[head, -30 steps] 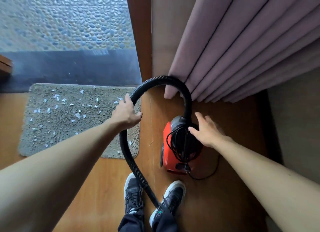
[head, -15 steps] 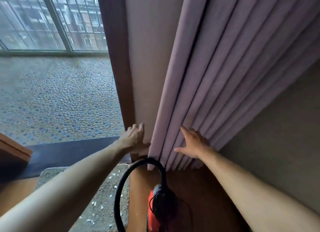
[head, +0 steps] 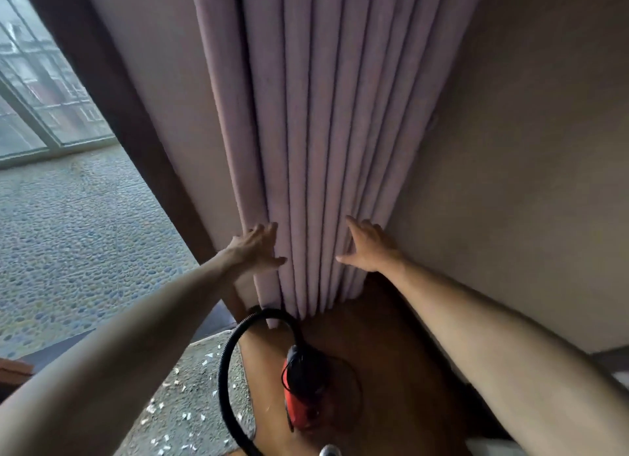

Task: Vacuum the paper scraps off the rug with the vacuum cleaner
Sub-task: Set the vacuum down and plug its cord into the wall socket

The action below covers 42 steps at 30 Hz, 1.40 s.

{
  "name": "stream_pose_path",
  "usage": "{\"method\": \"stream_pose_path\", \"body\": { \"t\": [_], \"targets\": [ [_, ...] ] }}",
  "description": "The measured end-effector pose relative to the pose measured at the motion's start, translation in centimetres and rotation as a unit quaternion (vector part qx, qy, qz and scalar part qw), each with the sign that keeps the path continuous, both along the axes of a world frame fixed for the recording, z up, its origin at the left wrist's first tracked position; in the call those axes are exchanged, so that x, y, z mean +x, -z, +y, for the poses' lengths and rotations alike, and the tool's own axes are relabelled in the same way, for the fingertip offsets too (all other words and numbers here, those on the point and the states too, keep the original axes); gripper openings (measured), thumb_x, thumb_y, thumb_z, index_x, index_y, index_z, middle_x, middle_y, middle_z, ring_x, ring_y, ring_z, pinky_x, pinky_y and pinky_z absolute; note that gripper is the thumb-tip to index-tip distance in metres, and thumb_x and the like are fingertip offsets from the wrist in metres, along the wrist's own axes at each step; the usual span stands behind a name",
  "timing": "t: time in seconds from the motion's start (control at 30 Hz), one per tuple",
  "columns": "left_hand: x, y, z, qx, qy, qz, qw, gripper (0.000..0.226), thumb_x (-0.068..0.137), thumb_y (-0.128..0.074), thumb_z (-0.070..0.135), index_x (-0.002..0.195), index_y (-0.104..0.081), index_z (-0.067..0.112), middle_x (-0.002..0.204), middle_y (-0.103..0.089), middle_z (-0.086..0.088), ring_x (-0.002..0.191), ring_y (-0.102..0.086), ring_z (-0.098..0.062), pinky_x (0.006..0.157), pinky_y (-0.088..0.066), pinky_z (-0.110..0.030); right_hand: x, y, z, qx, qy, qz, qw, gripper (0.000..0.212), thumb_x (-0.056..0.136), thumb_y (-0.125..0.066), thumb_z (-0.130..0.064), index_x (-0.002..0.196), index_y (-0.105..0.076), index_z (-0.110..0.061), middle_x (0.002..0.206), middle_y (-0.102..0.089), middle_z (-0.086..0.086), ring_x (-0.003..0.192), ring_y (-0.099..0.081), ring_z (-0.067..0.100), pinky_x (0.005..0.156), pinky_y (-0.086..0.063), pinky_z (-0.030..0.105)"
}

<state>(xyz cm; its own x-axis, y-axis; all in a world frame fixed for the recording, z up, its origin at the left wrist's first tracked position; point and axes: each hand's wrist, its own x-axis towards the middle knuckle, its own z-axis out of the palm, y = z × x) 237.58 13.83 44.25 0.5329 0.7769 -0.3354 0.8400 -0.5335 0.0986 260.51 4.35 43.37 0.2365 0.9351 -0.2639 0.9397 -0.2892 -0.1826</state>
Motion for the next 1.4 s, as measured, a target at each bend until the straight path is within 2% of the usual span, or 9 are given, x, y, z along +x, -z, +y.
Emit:
{"method": "stream_pose_path", "body": {
  "t": [0.1, 0.37, 0.57, 0.8, 0.87, 1.13, 1.27, 1.33, 1.4],
  "targets": [
    [2.2, 0.8, 0.2, -0.02, 0.033, -0.004, 0.999, 0.085, 0.089, -0.061, 0.052, 0.151, -0.02, 0.011, 0.135, -0.047, -0.018, 0.123, -0.051, -0.038, 0.094, -0.049, -0.05, 1.3, 1.2, -1.8, -0.004, 0.043, 0.007, 0.999, 0.094, 0.082, -0.067, -0.055, 0.153, -0.016, -0.019, 0.146, -0.037, 0.017, 0.128, -0.043, 0.038, 0.098, -0.042, 0.044],
    [5.3, 5.9, 1.2, -0.062, 0.137, 0.015, 0.989, 0.09, 0.091, -0.059, 0.051, 0.155, -0.011, 0.011, 0.141, -0.043, -0.02, 0.128, -0.046, -0.039, 0.102, -0.044, -0.052, 1.5, 6.3, -7.6, -0.052, 0.181, 0.038, 0.981, 0.094, 0.083, -0.068, -0.052, 0.154, -0.015, -0.021, 0.152, -0.034, 0.014, 0.132, -0.041, 0.036, 0.1, -0.043, 0.048],
    [5.3, 10.1, 2.5, -0.078, 0.234, 0.057, 0.967, 0.089, 0.093, -0.056, 0.051, 0.157, -0.007, 0.012, 0.149, -0.036, -0.017, 0.132, -0.043, -0.037, 0.102, -0.04, -0.047, -2.1, 10.4, -10.6, -0.085, 0.308, 0.085, 0.944, 0.094, 0.083, -0.065, -0.056, 0.154, -0.012, -0.023, 0.151, -0.033, 0.015, 0.134, -0.039, 0.035, 0.1, -0.042, 0.047],
    [5.6, 14.4, 2.5, -0.075, 0.313, 0.108, 0.94, 0.088, 0.093, -0.055, 0.053, 0.157, -0.008, 0.014, 0.153, -0.033, -0.017, 0.134, -0.042, -0.035, 0.103, -0.038, -0.043, -5.0, 13.9, -14.6, -0.107, 0.398, 0.113, 0.904, 0.095, 0.085, -0.061, -0.059, 0.155, -0.009, -0.025, 0.158, -0.025, 0.012, 0.142, -0.031, 0.03, 0.108, -0.038, 0.048],
    [6.0, 15.6, 1.8, -0.079, 0.327, 0.114, 0.935, 0.087, 0.093, -0.056, 0.052, 0.156, -0.012, 0.012, 0.15, -0.036, -0.018, 0.132, -0.045, -0.036, 0.1, -0.04, -0.042, -5.3, 15.1, -16.0, -0.12, 0.415, 0.119, 0.894, 0.095, 0.086, -0.059, -0.06, 0.156, -0.006, -0.026, 0.159, -0.022, 0.012, 0.145, -0.026, 0.031, 0.11, -0.036, 0.05],
    [5.4, 23.7, -2.2, -0.123, 0.373, 0.144, 0.908, 0.078, 0.085, -0.057, 0.058, 0.144, -0.03, 0.015, 0.136, -0.05, -0.012, 0.12, -0.054, -0.034, 0.093, -0.049, -0.043, -9.1, 22.6, -20.7, -0.13, 0.439, 0.145, 0.877, 0.086, 0.091, -0.057, -0.053, 0.156, -0.01, -0.021, 0.153, -0.033, 0.016, 0.137, -0.036, 0.034, 0.106, -0.039, 0.043],
    [3.2, 29.2, -4.9, -0.127, 0.382, 0.189, 0.896, 0.074, 0.09, -0.059, 0.05, 0.144, -0.029, 0.009, 0.141, -0.046, -0.019, 0.127, -0.05, -0.037, 0.098, -0.045, -0.044, -11.6, 28.2, -22.2, -0.146, 0.44, 0.172, 0.869, 0.085, 0.09, -0.057, -0.053, 0.155, -0.014, -0.02, 0.144, -0.041, 0.014, 0.129, -0.044, 0.032, 0.098, -0.047, 0.043],
    [2.2, 32.1, -5.3, -0.139, 0.385, 0.187, 0.893, 0.07, 0.09, -0.06, 0.049, 0.141, -0.034, 0.01, 0.14, -0.047, -0.019, 0.129, -0.048, -0.037, 0.1, -0.043, -0.044, -12.8, 30.9, -22.6, -0.152, 0.439, 0.19, 0.865, 0.086, 0.089, -0.057, -0.054, 0.155, -0.013, -0.02, 0.144, -0.04, 0.014, 0.128, -0.044, 0.031, 0.095, -0.047, 0.042],
    [1.3, 34.8, -5.4, -0.154, 0.384, 0.183, 0.892, 0.076, 0.089, -0.06, 0.05, 0.145, -0.029, 0.01, 0.147, -0.039, -0.021, 0.134, -0.043, -0.037, 0.106, -0.041, -0.046, -14.1, 33.6, -22.6, -0.159, 0.439, 0.21, 0.859, 0.087, 0.089, -0.057, -0.055, 0.154, -0.012, -0.02, 0.145, -0.039, 0.014, 0.128, -0.045, 0.031, 0.093, -0.046, 0.041]
  ]
}}
